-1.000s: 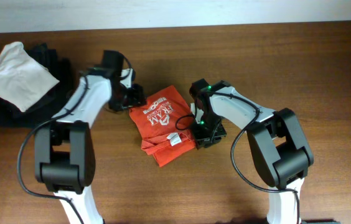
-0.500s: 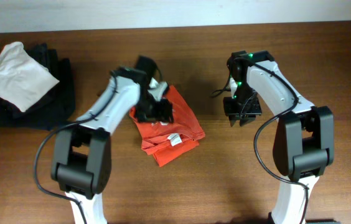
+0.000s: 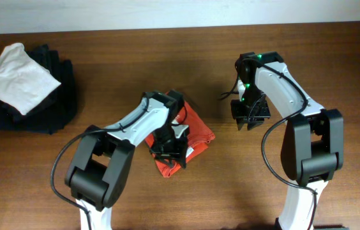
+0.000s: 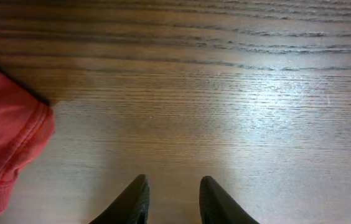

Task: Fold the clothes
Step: 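Drag the folded bundle leftward with the left gripper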

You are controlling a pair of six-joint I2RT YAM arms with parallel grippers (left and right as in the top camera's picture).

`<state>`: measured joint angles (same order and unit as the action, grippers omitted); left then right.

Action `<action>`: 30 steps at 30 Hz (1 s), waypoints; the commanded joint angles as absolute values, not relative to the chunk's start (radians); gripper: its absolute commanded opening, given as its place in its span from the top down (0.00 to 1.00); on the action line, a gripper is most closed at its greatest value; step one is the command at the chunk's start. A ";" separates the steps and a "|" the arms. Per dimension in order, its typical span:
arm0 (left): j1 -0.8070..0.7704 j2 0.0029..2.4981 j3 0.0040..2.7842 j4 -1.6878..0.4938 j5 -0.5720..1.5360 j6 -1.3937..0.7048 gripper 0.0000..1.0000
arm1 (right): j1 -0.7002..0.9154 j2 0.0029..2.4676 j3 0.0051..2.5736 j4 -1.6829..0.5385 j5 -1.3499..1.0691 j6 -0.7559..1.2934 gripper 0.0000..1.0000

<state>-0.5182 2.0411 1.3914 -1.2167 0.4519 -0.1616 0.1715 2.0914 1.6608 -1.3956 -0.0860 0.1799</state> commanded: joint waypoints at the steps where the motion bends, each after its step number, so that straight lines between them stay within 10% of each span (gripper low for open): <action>1: -0.442 1.905 1.453 -1.218 0.290 -0.229 0.55 | 0.163 2.065 1.676 -1.399 -0.066 0.173 0.69; 7: -0.286 1.763 1.463 -1.047 0.138 -0.313 0.28 | 0.163 2.065 1.676 -1.399 -0.066 0.173 0.68; 12: -0.206 1.851 1.459 -0.946 0.311 -0.009 0.23 | 0.163 2.065 1.676 -1.404 -0.066 0.173 0.68; 24: -0.098 2.077 1.458 -0.927 0.483 -0.082 0.13 | 0.163 2.065 1.676 -1.406 -0.066 0.173 0.65; 30: -0.139 2.129 1.458 -0.852 0.481 -0.086 0.77 | 0.163 2.065 1.676 -1.407 -0.066 0.173 0.65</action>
<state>-0.1219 2.0903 1.4643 -0.8841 0.4561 -0.0875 0.1715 2.0914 1.6608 -1.4036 -0.0818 0.1787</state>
